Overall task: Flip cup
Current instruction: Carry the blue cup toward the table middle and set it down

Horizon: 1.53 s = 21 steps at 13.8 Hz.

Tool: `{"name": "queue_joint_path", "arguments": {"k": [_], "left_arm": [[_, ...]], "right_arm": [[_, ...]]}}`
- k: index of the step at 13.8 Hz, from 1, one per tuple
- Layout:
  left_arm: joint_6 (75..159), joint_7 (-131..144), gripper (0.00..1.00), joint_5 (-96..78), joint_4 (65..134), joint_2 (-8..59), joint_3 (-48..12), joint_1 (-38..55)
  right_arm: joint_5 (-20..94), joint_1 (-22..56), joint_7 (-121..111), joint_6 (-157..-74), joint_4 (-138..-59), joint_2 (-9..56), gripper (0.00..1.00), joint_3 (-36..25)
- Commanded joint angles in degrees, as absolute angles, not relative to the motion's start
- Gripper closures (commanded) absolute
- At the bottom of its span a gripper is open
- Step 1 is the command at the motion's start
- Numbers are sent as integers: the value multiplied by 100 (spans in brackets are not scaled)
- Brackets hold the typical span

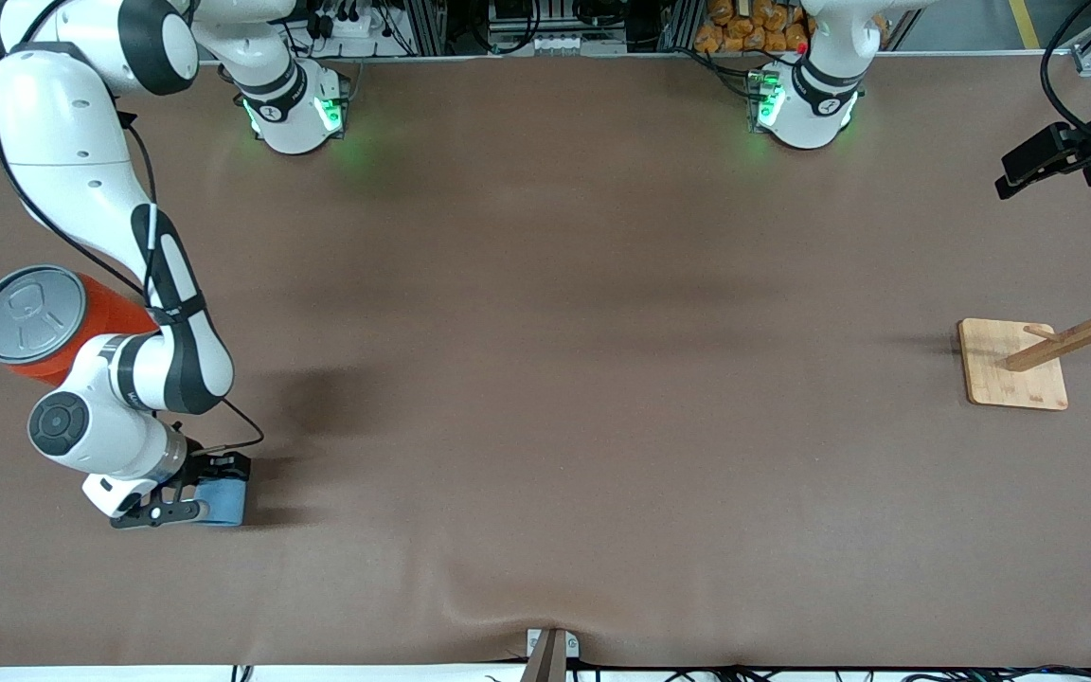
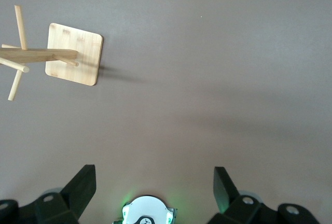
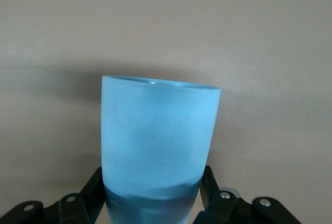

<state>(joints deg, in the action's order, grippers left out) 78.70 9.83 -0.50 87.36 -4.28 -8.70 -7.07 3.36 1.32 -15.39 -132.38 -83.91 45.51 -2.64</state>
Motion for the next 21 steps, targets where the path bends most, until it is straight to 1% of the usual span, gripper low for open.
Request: {"name": "queue_joint_path", "arguments": {"k": [1,4,6,9,15,18,19,21], "left_arm": [[7919,861,0,-149,8692,-439,-905,-773],[7910,870,0,-149,8701,-448,-923,-765],[7910,861,0,-149,8710,-483,-923,-765],[7893,861,0,-141,8719,-501,-932,-773],[7998,870,0,-149,8684,-431,-932,-765],[7989,861,0,-149,8684,-448,-940,-773],[7989,870,0,-149,8684,-448,-940,-765],[7989,861,0,-149,8701,-448,-949,-765]], "right_arm": [[387,150,-2266,-13035,-8455,4298,58,-159],[387,158,-3483,-12762,-8446,4035,72,26],[387,106,-4810,-12701,-8438,3964,76,280],[404,123,-5588,-12665,-8429,3946,76,430],[413,97,-7406,-12700,-8429,3981,76,1159],[404,158,-7883,-12726,-8429,4008,75,1572],[404,254,-7919,-12805,-8429,4043,74,1704],[396,666,-7928,-13016,-8473,4052,74,1723]]}}
